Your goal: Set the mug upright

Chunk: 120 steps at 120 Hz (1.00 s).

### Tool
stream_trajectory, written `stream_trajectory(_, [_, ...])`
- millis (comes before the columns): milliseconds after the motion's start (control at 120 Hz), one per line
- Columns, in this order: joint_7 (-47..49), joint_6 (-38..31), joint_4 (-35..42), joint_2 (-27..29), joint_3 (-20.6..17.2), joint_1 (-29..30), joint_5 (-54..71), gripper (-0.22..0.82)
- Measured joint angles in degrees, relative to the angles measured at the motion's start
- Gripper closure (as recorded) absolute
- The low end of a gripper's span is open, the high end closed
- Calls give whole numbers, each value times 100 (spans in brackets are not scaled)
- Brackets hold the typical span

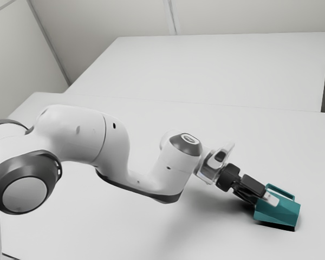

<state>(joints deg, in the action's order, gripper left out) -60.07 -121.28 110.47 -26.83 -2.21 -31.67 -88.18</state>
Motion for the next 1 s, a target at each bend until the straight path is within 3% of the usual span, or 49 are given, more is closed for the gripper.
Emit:
stream_trajectory(208, [-34, -5, -5, -2, 8, -14, -27, 53])
stream_trajectory(350, [-53, -26, -1, 26, 4, -19, -25, 67])
stream_trajectory(667, [-41, -292, 106, 701, 0, 6, 220, 76])
stream_trajectory(1000, [933, -403, 624, 2017, -163, 954, 2979, 78])
